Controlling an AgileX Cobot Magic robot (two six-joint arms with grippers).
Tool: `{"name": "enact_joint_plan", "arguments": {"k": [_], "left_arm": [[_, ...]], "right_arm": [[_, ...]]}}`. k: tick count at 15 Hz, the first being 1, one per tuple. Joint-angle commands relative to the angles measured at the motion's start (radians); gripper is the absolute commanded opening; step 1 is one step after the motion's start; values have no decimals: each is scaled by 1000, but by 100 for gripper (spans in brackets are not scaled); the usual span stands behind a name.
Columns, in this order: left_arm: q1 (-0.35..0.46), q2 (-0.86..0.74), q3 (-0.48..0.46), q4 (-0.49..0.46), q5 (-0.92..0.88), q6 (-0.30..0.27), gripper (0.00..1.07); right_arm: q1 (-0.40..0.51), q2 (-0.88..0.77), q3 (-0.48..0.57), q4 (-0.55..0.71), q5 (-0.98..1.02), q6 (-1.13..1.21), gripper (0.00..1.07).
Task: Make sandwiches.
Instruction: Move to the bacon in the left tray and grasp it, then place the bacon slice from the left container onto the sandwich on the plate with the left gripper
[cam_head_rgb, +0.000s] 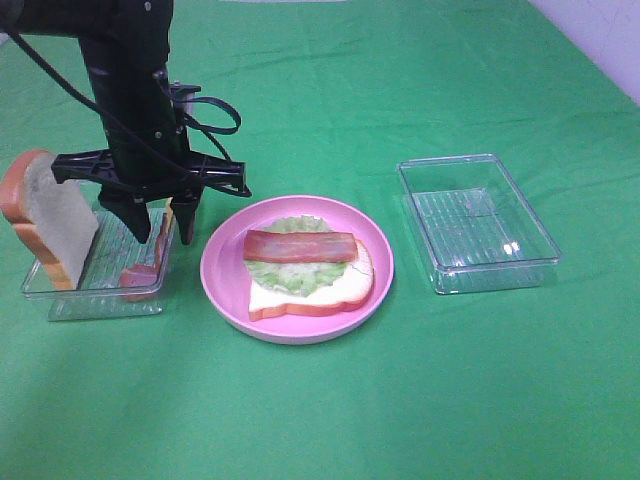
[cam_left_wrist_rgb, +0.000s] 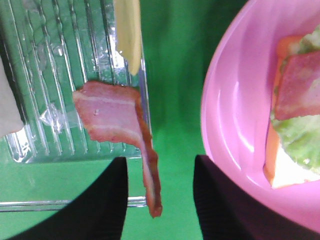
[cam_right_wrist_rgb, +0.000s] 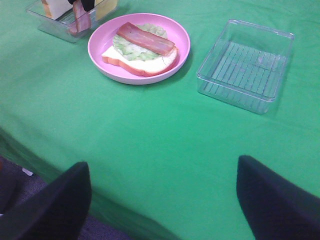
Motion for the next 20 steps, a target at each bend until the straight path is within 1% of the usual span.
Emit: {"name": "enact_joint_plan", "arguments": {"k": [1, 2, 5, 6, 7, 8, 9, 13, 15, 16, 17, 18, 19, 20], "left_arm": [[-3, 4, -3, 8, -8, -8, 35], [-3, 4, -3, 8, -8, -8, 34], [-3, 4, -3, 19, -29, -8, 22], [-3, 4, -3, 26, -31, -10, 14], [-3, 4, -3, 26, -31, -10, 10], [-3, 4, -3, 26, -31, -10, 2], [-3, 4, -3, 26, -31, -10, 0], [-3, 3, -3, 19, -20, -10, 0], [-3, -17, -14, -10, 27, 4, 0], [-3, -47, -14, -27, 27, 21, 0], [-3, -80, -14, -45, 31, 21, 0], [-3, -159, -14, -103, 21, 43, 0], [-3, -159, -14, -103, 21, 43, 0], [-3, -194, -14, -138, 11, 54, 0]], "right_arm": [[-1, -9, 4, 2, -11, -7, 76], [-1, -9, 4, 2, -11, -7, 76], [-1, -9, 4, 2, -11, -7, 76], [-1, -9, 4, 2, -11, -7, 76], [-1, -9, 4, 2, -11, -7, 76], [-1, -9, 4, 2, -11, -7, 76], [-1, -9, 4, 2, -11, -7, 76], [-1, -9, 4, 2, -11, -7, 76], [-1, -9, 4, 2, -11, -7, 76], [-1, -9, 4, 2, -11, -7, 76], [-1, -9, 4, 3, -11, -7, 76], [-1, -9, 4, 3, -11, -7, 76], [-1, -9, 4, 3, -11, -7, 76], [-1, -9, 4, 3, -11, -7, 76]]}}
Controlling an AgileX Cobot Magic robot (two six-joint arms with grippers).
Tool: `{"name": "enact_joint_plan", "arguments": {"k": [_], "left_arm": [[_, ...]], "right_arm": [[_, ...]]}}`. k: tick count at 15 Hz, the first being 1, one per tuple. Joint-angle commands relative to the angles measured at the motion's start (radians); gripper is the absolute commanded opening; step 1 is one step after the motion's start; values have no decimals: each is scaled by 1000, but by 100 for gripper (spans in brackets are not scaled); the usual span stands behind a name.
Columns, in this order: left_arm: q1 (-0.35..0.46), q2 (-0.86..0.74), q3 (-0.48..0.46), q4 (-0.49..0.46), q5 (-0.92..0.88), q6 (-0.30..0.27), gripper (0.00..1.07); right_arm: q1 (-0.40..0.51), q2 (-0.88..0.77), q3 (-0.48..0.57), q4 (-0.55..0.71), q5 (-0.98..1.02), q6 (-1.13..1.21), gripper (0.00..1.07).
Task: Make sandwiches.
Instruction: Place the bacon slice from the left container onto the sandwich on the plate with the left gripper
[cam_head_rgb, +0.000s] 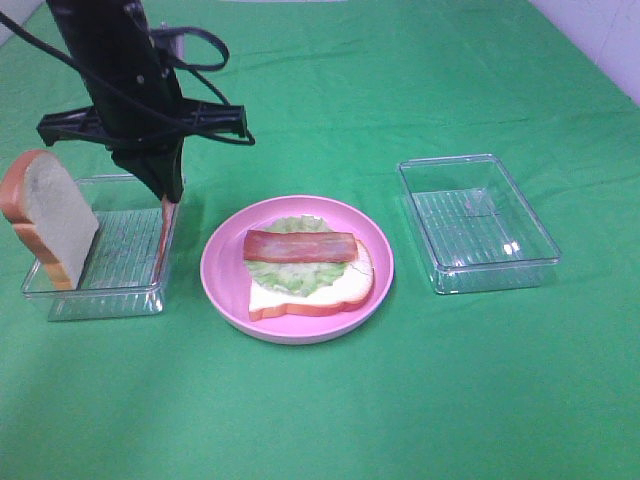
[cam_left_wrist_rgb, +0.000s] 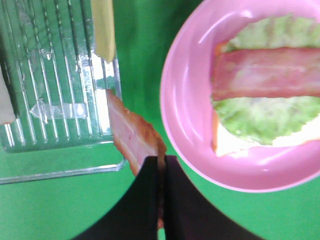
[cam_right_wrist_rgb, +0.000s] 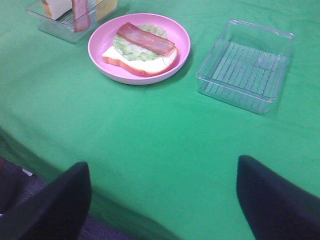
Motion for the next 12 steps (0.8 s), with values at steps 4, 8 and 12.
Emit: {"name": "enact_joint_plan", "arguments": {"k": [4, 8, 12], "left_arm": [[-4, -128, -3, -370, -174, 167, 0], [-24, -4, -3, -796, -279, 461, 0], [-41, 80, -3, -864, -272, 562, 0]], "right_arm": [[-1, -9, 4, 3, -11, -7, 76], [-1, -9, 4, 3, -11, -7, 76], [-1, -9, 4, 3, -11, -7, 76]]}}
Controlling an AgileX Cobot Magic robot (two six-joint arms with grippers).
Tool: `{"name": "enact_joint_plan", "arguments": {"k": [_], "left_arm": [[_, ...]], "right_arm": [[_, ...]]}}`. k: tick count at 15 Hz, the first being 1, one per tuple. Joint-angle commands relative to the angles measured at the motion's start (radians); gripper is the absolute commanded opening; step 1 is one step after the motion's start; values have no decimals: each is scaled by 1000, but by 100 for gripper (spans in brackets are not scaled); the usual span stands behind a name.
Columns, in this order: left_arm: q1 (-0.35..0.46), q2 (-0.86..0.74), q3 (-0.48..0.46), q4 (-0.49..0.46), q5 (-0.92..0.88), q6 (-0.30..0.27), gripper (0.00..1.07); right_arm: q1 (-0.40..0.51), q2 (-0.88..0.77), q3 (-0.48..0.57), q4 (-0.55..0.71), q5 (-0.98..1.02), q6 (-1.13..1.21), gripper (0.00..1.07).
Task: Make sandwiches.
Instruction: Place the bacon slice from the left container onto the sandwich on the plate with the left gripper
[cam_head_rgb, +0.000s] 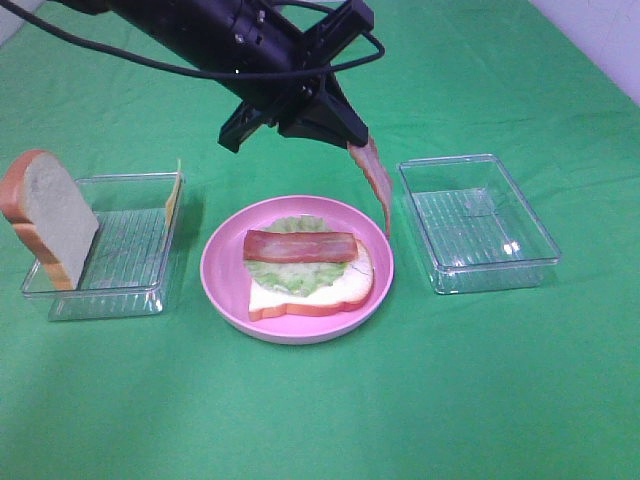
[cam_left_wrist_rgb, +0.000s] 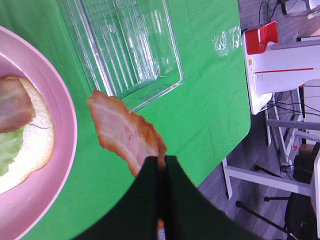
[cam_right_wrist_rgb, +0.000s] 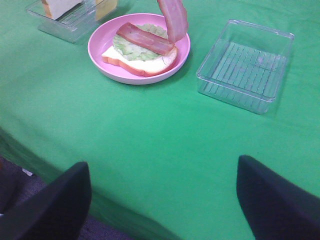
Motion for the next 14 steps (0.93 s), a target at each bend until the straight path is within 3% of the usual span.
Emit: {"name": "enact_joint_plan", "arguments": {"k": [1, 2, 3, 5, 12, 14], "left_arm": [[-9, 58, -3, 95, 43, 19, 0], [-9, 67, -3, 185, 57, -20, 0], [-9, 71, -2, 343, 65, -120, 0], [-9, 71, -2, 537, 50, -232, 0], [-9, 71, -2, 577, -30, -236, 2], [-9, 71, -2, 574, -44, -270, 24]], "right_arm": [[-1, -9, 4, 3, -11, -7, 76], [-1, -9, 4, 3, -11, -7, 76], [-1, -9, 4, 3, -11, -7, 76], [-1, -9, 4, 3, -11, -7, 76], [-1, -9, 4, 3, -11, -7, 76], [-1, -9, 4, 3, -11, -7, 76]]}}
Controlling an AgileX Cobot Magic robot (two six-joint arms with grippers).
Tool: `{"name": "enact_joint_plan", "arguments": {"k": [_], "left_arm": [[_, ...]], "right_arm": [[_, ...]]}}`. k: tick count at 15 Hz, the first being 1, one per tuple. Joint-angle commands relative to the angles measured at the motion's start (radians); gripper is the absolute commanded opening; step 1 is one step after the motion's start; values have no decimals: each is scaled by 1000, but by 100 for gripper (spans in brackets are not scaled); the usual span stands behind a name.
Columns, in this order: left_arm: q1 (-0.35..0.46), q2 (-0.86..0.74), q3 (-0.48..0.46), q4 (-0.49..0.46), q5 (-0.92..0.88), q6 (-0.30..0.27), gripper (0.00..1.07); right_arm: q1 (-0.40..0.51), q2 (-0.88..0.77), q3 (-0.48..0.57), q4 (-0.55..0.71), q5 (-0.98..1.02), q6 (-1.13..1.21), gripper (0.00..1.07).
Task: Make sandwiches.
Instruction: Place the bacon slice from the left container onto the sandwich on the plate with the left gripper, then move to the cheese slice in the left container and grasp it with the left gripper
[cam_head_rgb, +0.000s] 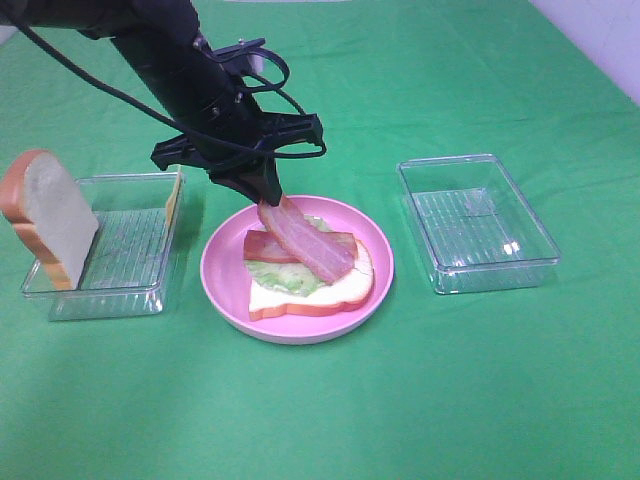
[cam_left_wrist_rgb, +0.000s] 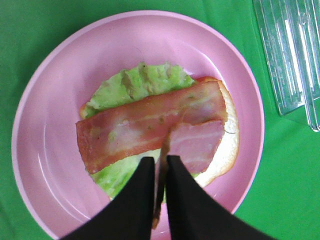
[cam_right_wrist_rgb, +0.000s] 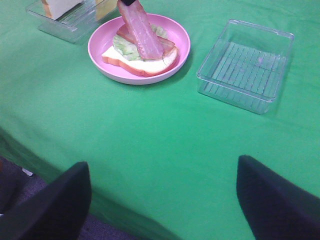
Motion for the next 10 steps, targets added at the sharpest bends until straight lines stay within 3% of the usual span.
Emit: {"name": "enact_joint_plan", "arguments": {"k": [1, 2, 4, 7, 9, 10], "left_arm": [[-4, 2, -2, -6, -18, -21, 45], [-4, 2, -2, -6, -18, -21, 45], [-3, -18, -3, -5, -32, -21, 62], [5, -55, -25, 14, -25, -24, 63], [17, -62, -98, 91, 65, -106, 63], [20, -62, -147, 197, 154, -174, 63]], "right_arm": [[-1, -9, 4, 3, -11, -7, 76], [-1, -9, 4, 3, -11, -7, 76], [-1, -9, 4, 3, -11, -7, 76], [-1, -9, 4, 3, -11, -7, 76], [-1, -9, 4, 3, -11, -7, 76], [-1, -9, 4, 3, -11, -7, 76]]}}
